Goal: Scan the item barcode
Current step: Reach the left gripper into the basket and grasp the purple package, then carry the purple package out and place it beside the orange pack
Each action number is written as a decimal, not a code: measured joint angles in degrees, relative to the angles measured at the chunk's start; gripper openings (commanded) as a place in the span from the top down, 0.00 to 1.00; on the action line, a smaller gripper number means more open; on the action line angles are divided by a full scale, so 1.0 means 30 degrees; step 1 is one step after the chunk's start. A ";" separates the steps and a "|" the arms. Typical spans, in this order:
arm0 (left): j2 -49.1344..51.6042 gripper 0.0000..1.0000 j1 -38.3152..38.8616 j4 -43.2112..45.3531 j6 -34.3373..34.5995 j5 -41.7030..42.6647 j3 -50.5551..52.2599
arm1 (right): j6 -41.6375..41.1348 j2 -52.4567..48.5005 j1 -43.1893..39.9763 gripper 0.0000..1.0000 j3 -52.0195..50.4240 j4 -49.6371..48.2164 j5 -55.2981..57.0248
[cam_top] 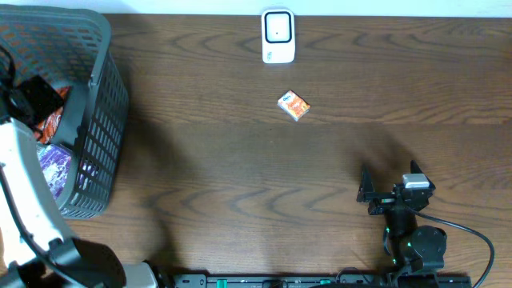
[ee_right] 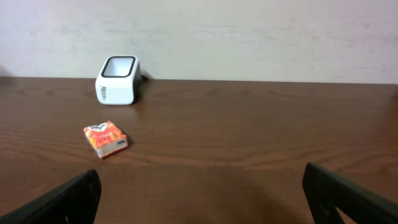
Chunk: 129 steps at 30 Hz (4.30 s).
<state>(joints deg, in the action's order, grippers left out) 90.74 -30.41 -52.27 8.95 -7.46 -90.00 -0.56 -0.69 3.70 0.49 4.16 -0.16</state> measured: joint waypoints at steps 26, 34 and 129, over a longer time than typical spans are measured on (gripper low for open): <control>0.7526 0.02 -0.0328 -0.3264 0.3432 -0.0087 0.0102 | 0.0000 0.0000 0.0000 0.01 0.0000 0.0000 -0.0007; 0.9413 0.01 -0.0328 -0.3854 0.5173 -0.0874 0.0095 | -0.0007 0.0000 0.0000 0.01 0.0000 0.0000 0.0000; -0.0277 0.93 1.5285 -0.3963 -0.0809 0.0364 -0.3206 | -0.0007 0.0000 0.0000 0.01 0.0000 -0.0007 0.0000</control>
<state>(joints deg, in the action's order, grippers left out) 89.91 15.44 -64.16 6.52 -6.37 -99.61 -0.58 -0.69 3.70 0.49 4.14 -0.16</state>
